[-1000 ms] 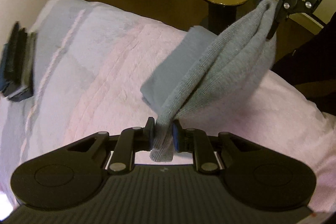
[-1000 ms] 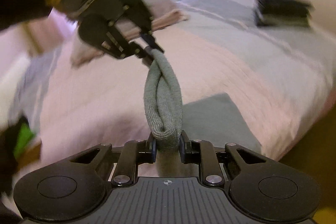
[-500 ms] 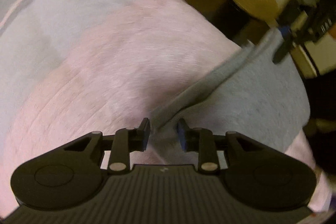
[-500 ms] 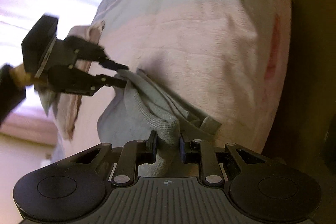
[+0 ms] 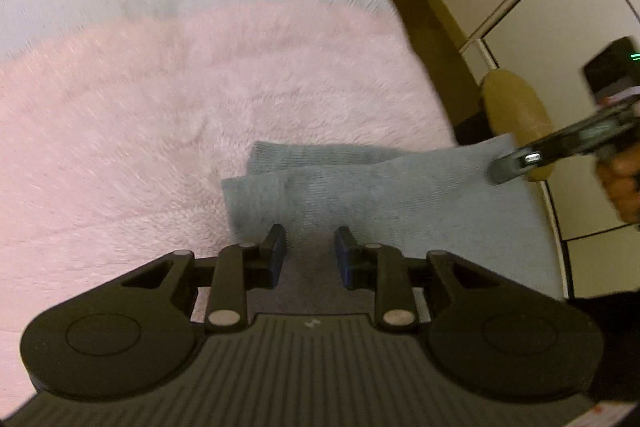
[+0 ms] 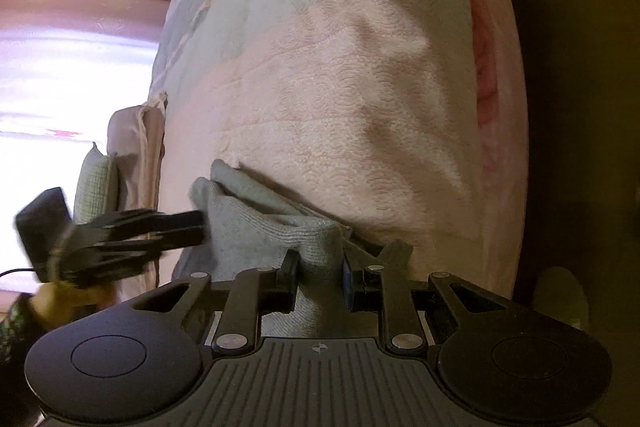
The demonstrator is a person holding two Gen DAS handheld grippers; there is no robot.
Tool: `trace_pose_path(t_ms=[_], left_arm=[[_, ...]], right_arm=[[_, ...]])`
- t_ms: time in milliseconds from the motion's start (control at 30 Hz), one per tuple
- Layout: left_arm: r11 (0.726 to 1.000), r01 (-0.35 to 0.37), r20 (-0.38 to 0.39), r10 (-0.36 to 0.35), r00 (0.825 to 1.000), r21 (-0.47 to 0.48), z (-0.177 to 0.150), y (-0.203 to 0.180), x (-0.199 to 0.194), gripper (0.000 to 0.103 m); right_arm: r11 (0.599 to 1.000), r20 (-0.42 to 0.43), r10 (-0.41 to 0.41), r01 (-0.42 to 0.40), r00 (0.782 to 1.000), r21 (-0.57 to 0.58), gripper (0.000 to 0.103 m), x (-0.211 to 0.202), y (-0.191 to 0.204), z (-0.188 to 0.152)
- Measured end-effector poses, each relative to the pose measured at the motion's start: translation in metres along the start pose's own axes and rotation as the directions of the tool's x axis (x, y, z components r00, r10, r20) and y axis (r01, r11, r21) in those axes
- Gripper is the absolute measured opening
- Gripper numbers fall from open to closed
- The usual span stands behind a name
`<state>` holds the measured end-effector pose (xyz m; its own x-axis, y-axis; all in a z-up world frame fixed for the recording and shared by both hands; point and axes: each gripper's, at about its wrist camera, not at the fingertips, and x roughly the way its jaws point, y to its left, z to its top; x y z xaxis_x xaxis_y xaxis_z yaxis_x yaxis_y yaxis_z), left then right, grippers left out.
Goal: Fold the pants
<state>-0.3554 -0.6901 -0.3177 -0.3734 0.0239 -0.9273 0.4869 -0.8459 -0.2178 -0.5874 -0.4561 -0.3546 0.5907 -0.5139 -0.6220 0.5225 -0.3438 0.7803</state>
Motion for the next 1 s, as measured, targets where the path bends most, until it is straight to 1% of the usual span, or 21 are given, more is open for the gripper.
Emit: trace_pose_path(t_ms=[33, 100, 133, 200, 233, 267, 333, 367, 400, 433, 467, 500, 533, 567, 600, 667, 700, 767, 867, 933, 1000], left_arm=[[1.0, 0.011, 0.007, -0.011, 1.0, -0.022, -0.001, 0.004, 0.006, 0.026], [0.998, 0.031, 0.017, -0.03, 0.999, -0.06, -0.002, 0.011, 0.006, 0.027], [0.998, 0.03, 0.017, -0.029, 0.999, -0.059, -0.002, 0.012, 0.005, 0.027], [0.998, 0.02, 0.009, -0.02, 1.0, -0.057, -0.001, 0.012, 0.0, 0.026], [0.998, 0.012, 0.006, -0.012, 1.0, -0.057, 0.0, 0.011, -0.005, 0.024], [0.999, 0.003, 0.012, -0.002, 1.0, -0.052, 0.001, 0.01, -0.012, 0.022], [0.998, 0.004, 0.051, 0.0, 0.999, -0.066, 0.003, 0.007, -0.027, 0.022], [0.997, 0.01, 0.061, -0.005, 0.998, -0.082, 0.004, 0.008, -0.029, 0.022], [0.996, 0.013, 0.065, -0.007, 0.998, -0.091, 0.006, 0.008, -0.025, 0.022], [0.996, 0.005, 0.055, 0.0, 0.999, -0.088, 0.008, 0.008, -0.018, 0.022], [0.997, -0.012, 0.04, 0.015, 0.999, -0.073, 0.008, 0.008, -0.009, 0.023], [0.998, -0.027, 0.028, 0.028, 0.999, -0.06, 0.009, 0.008, 0.001, 0.023], [0.997, -0.04, 0.027, 0.042, 0.999, -0.062, 0.008, 0.01, 0.007, 0.025], [0.997, -0.047, 0.032, 0.049, 0.998, -0.063, 0.008, 0.012, 0.011, 0.025], [0.996, -0.053, 0.039, 0.056, 0.998, -0.072, 0.008, 0.013, 0.014, 0.025], [0.994, -0.056, 0.041, 0.06, 0.997, -0.094, 0.01, 0.016, 0.015, 0.025], [0.993, -0.062, 0.037, 0.065, 0.997, -0.097, 0.011, 0.015, 0.012, 0.025], [0.99, -0.096, 0.034, 0.1, 0.994, -0.101, 0.011, 0.009, 0.0, 0.022], [0.979, -0.117, 0.09, 0.134, 0.987, -0.166, -0.004, -0.003, -0.033, 0.021], [0.969, -0.11, 0.113, 0.138, 0.984, -0.223, -0.026, -0.016, -0.058, 0.021], [0.959, -0.112, 0.103, 0.144, 0.984, -0.262, -0.05, -0.028, -0.069, 0.022]], right_arm=[[1.0, 0.008, -0.005, 0.005, 1.0, 0.007, 0.018, -0.002, -0.001, 0.0], [0.999, 0.033, -0.044, 0.043, 0.999, 0.009, 0.026, -0.007, 0.003, -0.002], [0.998, 0.05, -0.067, 0.068, 0.997, -0.013, 0.029, -0.013, 0.011, -0.003], [0.987, 0.116, -0.118, 0.13, 0.986, -0.098, 0.029, -0.03, 0.035, -0.009], [0.977, 0.148, -0.129, 0.151, 0.981, -0.15, 0.029, -0.037, 0.049, -0.011], [0.967, 0.17, -0.122, 0.156, 0.978, -0.202, 0.029, -0.042, 0.062, -0.014], [0.951, 0.181, -0.092, 0.141, 0.979, -0.277, 0.029, -0.045, 0.081, -0.016], [0.948, 0.163, -0.068, 0.115, 0.984, -0.298, 0.029, -0.04, 0.084, -0.016], [0.947, 0.121, -0.037, 0.074, 0.992, -0.312, 0.029, -0.031, 0.085, -0.014], [0.944, 0.072, -0.018, 0.041, 0.997, -0.327, 0.029, -0.019, 0.083, -0.013], [0.936, 0.025, -0.019, 0.027, 1.0, -0.352, 0.029, -0.004, 0.081, -0.013], [0.925, -0.014, -0.045, 0.036, 0.999, -0.378, 0.029, 0.009, 0.077, -0.012], [0.916, -0.02, -0.07, 0.056, 0.997, -0.397, 0.029, 0.019, 0.073, -0.012], [0.916, -0.01, -0.075, 0.064, 0.997, -0.396, 0.027, 0.025, 0.067, -0.008], [0.926, -0.011, -0.068, 0.059, 0.998, -0.374, 0.025, 0.03, 0.061, -0.003], [0.954, -0.027, -0.063, 0.053, 0.998, -0.294, 0.009, 0.034, 0.049, 0.01], [0.958, -0.042, -0.065, 0.05, 0.997, -0.283, 0.005, 0.034, 0.048, 0.013], [0.945, -0.074, -0.074, 0.046, 0.994, -0.324, 0.004, 0.032, 0.053, 0.014], [0.939, -0.115, -0.091, 0.047, 0.989, -0.34, 0.004, 0.028, 0.058, 0.018], [0.934, -0.129, -0.106, 0.054, 0.986, -0.352, 0.004, 0.03, 0.06, 0.022], [0.929, -0.135, -0.12, 0.064, 0.984, -0.366, 0.005, 0.032, 0.065, 0.022]])
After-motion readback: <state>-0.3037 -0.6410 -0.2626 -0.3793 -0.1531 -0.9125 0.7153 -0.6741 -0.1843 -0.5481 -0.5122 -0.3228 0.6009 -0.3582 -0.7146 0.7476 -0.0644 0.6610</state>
